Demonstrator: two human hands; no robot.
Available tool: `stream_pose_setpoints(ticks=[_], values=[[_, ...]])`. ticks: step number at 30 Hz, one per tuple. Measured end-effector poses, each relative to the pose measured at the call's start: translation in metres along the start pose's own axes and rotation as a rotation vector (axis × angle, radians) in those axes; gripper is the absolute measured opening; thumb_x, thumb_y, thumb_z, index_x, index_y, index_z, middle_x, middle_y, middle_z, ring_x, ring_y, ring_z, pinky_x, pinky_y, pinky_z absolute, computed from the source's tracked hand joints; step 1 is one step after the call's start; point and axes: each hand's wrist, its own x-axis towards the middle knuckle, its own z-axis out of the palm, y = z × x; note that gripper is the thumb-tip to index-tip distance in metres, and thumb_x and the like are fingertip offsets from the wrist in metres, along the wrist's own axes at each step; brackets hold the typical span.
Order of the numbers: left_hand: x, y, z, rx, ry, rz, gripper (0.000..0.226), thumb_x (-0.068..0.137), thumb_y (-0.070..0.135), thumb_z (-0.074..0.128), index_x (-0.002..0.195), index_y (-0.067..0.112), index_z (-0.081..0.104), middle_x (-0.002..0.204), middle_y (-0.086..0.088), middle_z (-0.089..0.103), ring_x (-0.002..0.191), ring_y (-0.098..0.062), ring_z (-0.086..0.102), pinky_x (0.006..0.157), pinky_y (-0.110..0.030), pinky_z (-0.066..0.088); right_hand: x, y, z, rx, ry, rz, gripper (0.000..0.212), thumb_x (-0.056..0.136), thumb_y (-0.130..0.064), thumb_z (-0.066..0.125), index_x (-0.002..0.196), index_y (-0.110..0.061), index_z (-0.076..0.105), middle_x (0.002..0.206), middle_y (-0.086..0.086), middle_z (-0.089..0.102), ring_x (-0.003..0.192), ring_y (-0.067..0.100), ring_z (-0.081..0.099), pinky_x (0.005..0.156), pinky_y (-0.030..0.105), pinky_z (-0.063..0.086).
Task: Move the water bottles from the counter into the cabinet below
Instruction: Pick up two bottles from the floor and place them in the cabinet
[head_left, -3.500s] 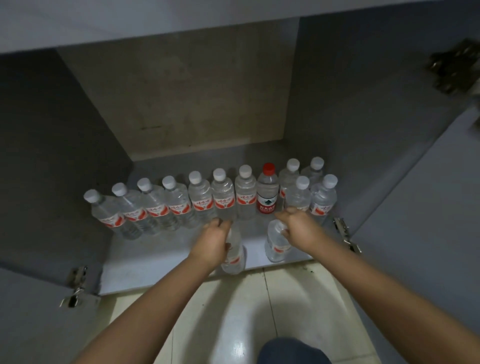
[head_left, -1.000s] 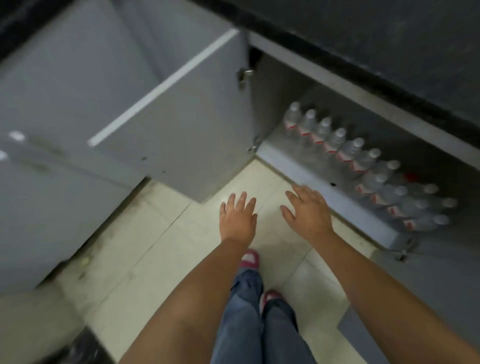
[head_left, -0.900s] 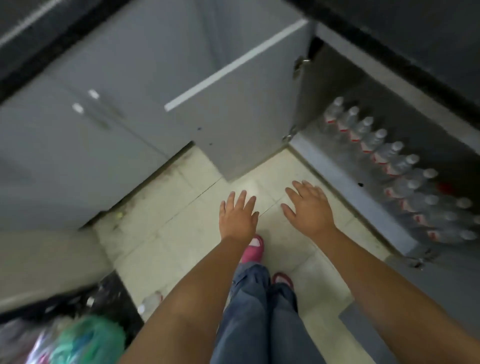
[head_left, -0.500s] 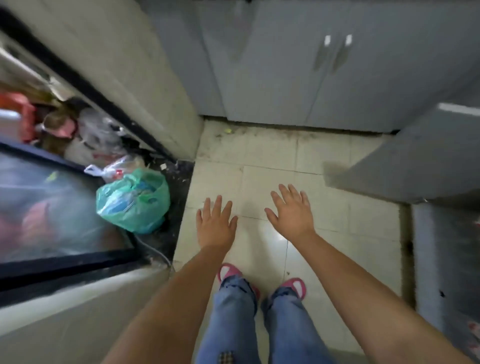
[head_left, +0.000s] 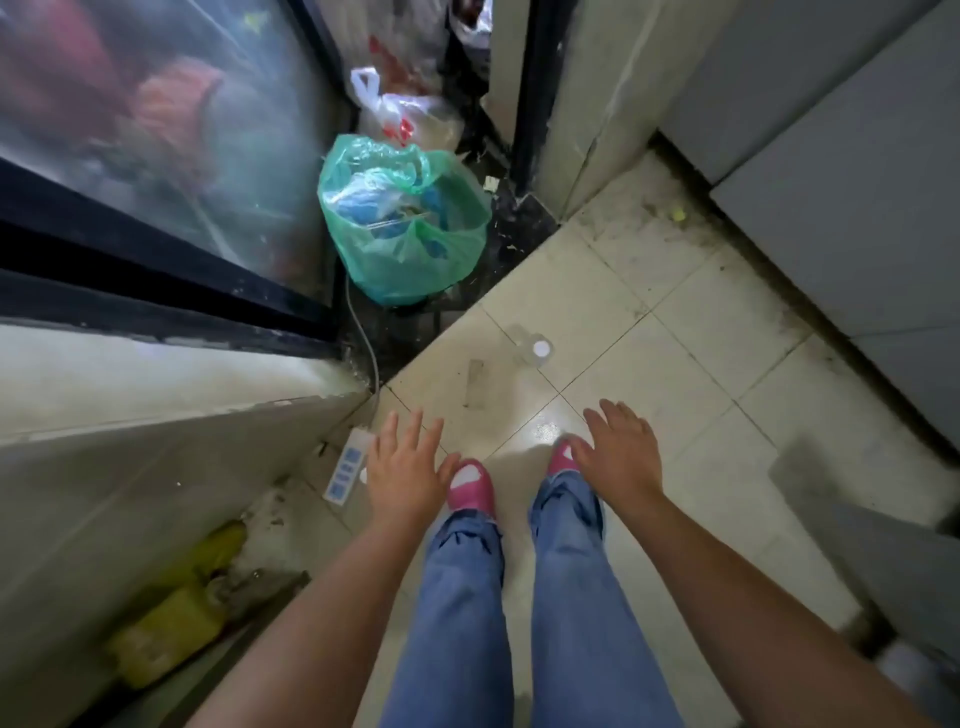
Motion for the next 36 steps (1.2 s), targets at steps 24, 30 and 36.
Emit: stream_pose_setpoints(ticks=[24, 30, 36], values=[[0.138, -0.042, 0.182, -0.407, -0.095, -0.36, 0.054, 0.098, 0.04, 0.039, 0.148, 0.026, 0.025, 0.161, 0.001, 0.012, 0.149, -0.023, 0.005, 0.121, -0.041, 0.012, 0.258, -0.04, 0.101, -0.384, -0.071, -0.164, 0.05, 0.089, -0.001, 0.054, 0.137, -0.007, 0.04, 0.146, 0.02, 0.03, 0.13, 0.038, 0.03, 0.097, 0.043, 0.043], [0.166, -0.098, 0.221, -0.283, -0.068, -0.488, 0.061, 0.092, 0.02, 0.053, 0.147, 0.018, 0.026, 0.156, -0.012, 0.02, 0.145, -0.033, 0.014, 0.116, -0.048, 0.024, 0.274, -0.04, 0.127, -0.462, 0.055, -0.139, 0.038, 0.085, 0.015, 0.047, 0.122, 0.004, 0.051, 0.132, 0.025, 0.038, 0.12, 0.042, 0.036, 0.083, 0.046, 0.048], [0.19, -0.131, 0.228, -0.427, -0.151, -0.605, 0.041, 0.095, 0.009, 0.05, 0.134, 0.006, 0.038, 0.133, -0.023, 0.038, 0.114, -0.04, 0.049, 0.088, -0.045, 0.047, 0.277, -0.047, 0.143, -0.528, 0.068, -0.206, 0.036, 0.084, 0.015, 0.048, 0.12, 0.005, 0.05, 0.127, 0.026, 0.041, 0.114, 0.042, 0.039, 0.07, 0.039, 0.043]])
